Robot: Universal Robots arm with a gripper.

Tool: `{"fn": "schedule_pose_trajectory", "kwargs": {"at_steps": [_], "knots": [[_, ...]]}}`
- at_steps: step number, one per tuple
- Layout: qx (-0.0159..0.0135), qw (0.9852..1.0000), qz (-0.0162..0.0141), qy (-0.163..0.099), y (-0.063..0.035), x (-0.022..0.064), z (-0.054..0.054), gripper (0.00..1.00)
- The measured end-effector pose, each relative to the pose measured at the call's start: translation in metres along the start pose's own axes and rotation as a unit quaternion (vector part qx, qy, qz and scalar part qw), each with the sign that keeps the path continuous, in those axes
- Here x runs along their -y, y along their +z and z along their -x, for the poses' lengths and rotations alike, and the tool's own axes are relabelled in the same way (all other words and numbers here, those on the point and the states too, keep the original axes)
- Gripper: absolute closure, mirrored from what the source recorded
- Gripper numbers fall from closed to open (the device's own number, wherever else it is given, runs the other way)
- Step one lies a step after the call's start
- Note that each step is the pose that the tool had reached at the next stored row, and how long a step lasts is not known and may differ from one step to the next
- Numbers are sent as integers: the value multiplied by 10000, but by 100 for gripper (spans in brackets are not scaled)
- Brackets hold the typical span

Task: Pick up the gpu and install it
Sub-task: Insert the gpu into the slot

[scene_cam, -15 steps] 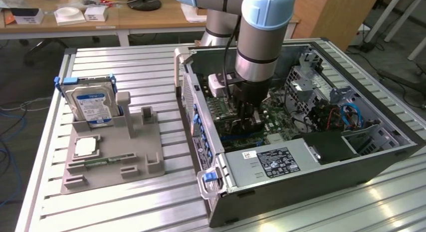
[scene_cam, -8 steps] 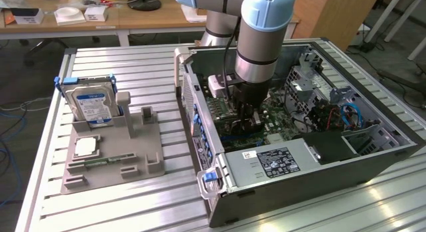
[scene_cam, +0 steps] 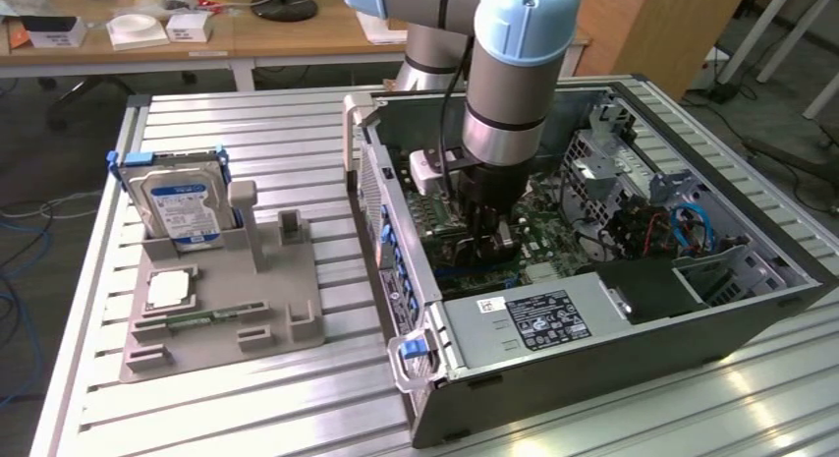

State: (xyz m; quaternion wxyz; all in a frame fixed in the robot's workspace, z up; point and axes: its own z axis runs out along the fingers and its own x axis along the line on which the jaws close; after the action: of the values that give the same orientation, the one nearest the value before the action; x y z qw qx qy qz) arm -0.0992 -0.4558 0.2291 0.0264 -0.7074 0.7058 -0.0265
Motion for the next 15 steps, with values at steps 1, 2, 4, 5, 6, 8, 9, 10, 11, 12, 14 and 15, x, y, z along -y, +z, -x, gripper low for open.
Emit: {"fn": "schedule_pose_trajectory", "kwargs": {"at_steps": [1,2,4,5,6,8,9,10,11,12,14,15], "knots": [[0,10000,0,0,0,0,0,73],[0,10000,0,0,0,0,0,73],[0,10000,0,0,0,0,0,73],[-1,10000,0,0,-1,0,0,73],[-1,10000,1,0,-1,0,0,73],[-1,10000,0,0,-1,0,0,73],[-1,10000,1,0,0,0,0,73],[-2,10000,1,0,0,0,0,73],[-2,10000,1,0,4,-1,0,73],[-2,10000,0,0,17,-2,0,73],[-10,10000,5,-1,41,-8,-2,73],[-8,10000,4,-1,42,-8,-2,73]]}}
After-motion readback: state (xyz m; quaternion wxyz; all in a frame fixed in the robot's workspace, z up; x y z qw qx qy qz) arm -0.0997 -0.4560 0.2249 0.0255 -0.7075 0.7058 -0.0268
